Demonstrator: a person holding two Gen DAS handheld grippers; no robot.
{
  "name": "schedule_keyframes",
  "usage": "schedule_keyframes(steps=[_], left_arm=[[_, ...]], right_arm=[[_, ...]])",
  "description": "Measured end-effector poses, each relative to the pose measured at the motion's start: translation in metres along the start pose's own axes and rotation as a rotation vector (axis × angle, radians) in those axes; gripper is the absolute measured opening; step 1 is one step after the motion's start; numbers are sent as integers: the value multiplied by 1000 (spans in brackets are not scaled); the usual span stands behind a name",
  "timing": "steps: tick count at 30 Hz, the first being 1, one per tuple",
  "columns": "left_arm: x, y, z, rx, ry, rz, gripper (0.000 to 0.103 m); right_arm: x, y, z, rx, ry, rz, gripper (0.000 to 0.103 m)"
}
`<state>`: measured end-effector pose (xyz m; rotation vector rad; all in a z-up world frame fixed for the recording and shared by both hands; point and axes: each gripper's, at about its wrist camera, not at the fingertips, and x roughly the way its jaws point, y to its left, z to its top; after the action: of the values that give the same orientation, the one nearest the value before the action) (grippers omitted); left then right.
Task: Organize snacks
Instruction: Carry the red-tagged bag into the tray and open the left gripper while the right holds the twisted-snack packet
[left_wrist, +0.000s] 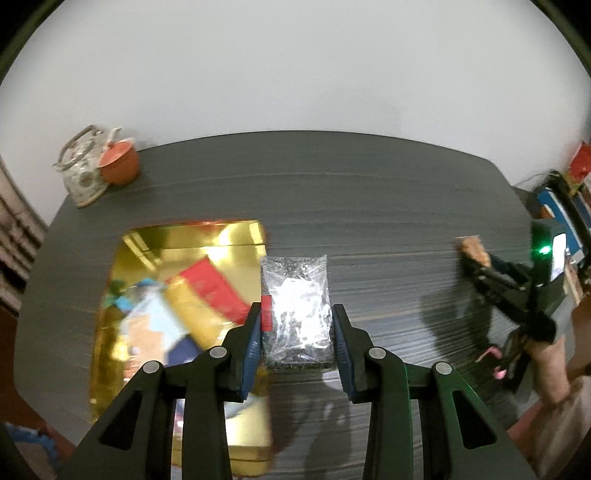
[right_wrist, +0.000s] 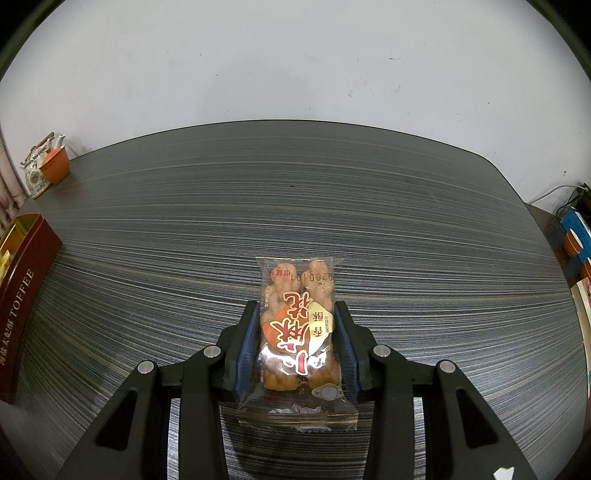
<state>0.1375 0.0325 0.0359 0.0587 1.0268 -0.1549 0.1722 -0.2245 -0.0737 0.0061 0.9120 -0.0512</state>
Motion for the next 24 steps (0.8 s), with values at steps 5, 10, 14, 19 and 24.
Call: schedule_keyframes(steps=[5, 10, 14, 19, 24], left_arm=[[-1, 42, -3, -54, 13, 59, 37], [1, 78, -2, -78, 15, 116, 37], [6, 92, -3, -91, 23, 134, 37], [21, 106, -7, -116, 45, 135, 37], [25, 112, -8, -117, 42, 128, 37]], right_arm=[[0, 0, 0, 0, 0, 0, 38], [0, -1, 0, -1, -1, 0, 38], [0, 0, 0, -1, -1, 0, 38], [0, 0, -1, -1, -1, 0, 38], [0, 0, -1, -1, -2, 1, 38]])
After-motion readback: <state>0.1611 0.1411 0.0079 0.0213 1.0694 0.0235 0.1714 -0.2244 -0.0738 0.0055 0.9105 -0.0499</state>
